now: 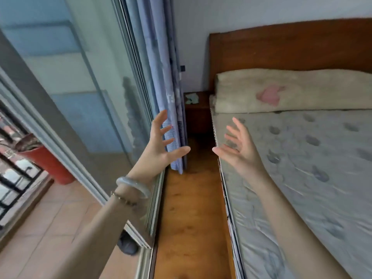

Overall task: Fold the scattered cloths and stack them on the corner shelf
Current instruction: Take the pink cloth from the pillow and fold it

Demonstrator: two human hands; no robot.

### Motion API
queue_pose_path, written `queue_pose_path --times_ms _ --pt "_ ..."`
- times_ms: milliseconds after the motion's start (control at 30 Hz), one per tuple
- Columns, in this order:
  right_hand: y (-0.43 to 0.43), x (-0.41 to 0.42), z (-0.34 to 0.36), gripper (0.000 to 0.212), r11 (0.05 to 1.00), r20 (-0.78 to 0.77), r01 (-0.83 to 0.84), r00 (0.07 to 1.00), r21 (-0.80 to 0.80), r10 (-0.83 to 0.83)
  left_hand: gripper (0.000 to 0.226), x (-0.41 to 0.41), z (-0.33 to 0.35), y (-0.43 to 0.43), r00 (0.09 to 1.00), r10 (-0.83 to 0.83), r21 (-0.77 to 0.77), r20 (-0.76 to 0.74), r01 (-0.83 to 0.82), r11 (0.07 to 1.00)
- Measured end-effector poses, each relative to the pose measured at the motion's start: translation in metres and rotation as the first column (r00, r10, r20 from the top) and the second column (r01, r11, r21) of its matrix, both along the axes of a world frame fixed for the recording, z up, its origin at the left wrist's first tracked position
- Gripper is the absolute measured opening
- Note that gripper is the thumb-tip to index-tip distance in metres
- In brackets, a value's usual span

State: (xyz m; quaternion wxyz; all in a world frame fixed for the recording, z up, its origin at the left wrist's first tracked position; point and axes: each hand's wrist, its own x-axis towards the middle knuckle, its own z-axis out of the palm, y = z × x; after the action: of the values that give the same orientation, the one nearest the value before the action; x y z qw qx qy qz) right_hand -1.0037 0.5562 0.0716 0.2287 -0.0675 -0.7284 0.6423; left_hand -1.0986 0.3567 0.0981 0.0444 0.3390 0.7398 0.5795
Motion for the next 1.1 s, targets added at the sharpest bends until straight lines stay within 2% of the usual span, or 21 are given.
queue_pose_path --times_ms 300,533,833,1100 --pt "0.039 -0.118 0.010 0.090 0.981 0.042 0.192 0.981 -0.001 -0.191 0.098 -0.161 0.004 0.056 0.989 -0.137 0.048 0.057 0.134 0.990" --pt "0.124 -0.208 -0.002 0.087 0.944 0.040 0.331 0.943 -0.009 -0.330 0.096 -0.273 -0.014 0.153 0.971 -0.224 0.073 0.086 0.218 0.973" --pt "0.270 -0.359 0.010 0.083 0.929 0.002 0.371 0.929 -0.002 -0.371 0.102 -0.421 -0.010 0.290 0.969 -0.241 0.049 0.060 0.238 0.970" --pt "0.351 -0.485 0.006 0.080 0.926 0.036 0.376 0.926 0.018 -0.377 0.106 -0.553 -0.016 0.372 0.962 -0.256 0.050 0.095 0.252 0.966"
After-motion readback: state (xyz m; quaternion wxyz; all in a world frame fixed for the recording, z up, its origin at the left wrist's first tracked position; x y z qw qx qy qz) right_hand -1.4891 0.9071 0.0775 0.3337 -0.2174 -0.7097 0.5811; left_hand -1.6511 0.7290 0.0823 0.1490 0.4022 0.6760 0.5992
